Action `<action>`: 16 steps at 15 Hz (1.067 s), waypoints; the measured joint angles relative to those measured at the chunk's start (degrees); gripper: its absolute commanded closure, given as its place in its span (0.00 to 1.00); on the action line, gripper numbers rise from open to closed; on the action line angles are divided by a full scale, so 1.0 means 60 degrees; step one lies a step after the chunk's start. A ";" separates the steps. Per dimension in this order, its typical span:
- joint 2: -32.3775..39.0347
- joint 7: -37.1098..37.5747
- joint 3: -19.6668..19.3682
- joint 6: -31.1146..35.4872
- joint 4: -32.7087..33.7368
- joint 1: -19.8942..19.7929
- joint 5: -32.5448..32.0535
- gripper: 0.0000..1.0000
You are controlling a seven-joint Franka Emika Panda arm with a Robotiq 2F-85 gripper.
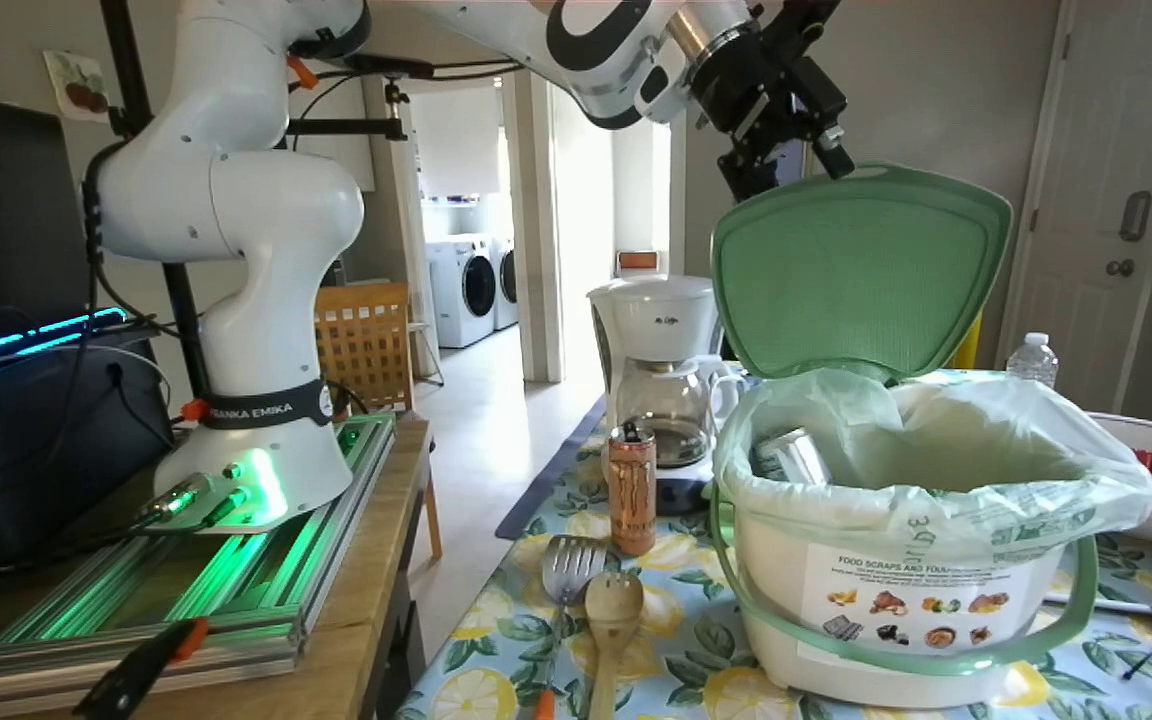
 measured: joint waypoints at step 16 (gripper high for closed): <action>-0.0001 -0.2417 -0.1409 -0.0361 -0.0778 0.0355 0.2767 0.00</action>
